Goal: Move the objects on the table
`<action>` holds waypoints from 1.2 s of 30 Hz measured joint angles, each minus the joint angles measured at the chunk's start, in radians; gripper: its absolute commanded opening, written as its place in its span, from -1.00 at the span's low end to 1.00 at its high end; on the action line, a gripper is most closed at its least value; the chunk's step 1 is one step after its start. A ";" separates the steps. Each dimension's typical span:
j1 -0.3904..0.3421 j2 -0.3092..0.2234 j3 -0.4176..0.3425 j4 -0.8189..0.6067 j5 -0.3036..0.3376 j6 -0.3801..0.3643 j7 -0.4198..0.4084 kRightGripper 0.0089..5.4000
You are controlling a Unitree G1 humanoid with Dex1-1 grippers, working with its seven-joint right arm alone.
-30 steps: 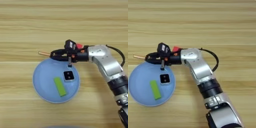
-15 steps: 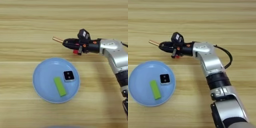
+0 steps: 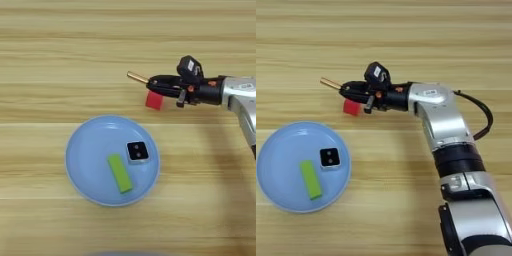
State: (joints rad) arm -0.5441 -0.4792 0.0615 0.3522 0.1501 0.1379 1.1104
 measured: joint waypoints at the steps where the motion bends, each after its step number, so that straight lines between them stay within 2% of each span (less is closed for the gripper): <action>1: 0.001 -0.004 0.000 0.000 -0.001 -0.002 0.000 -0.72; 5: 0.009 -0.025 -0.008 0.000 -0.002 -0.007 0.000 -0.72; 12: 0.022 -0.028 -0.009 0.011 -0.010 -0.016 -0.007 -0.72; 20: 0.026 -0.032 0.001 0.089 -0.059 -0.045 -0.014 -0.72; 36: 0.017 -0.017 0.053 0.332 -0.173 -0.178 -0.059 -0.72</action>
State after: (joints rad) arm -0.5269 -0.4958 0.1148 0.6844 -0.0228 -0.0397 1.0513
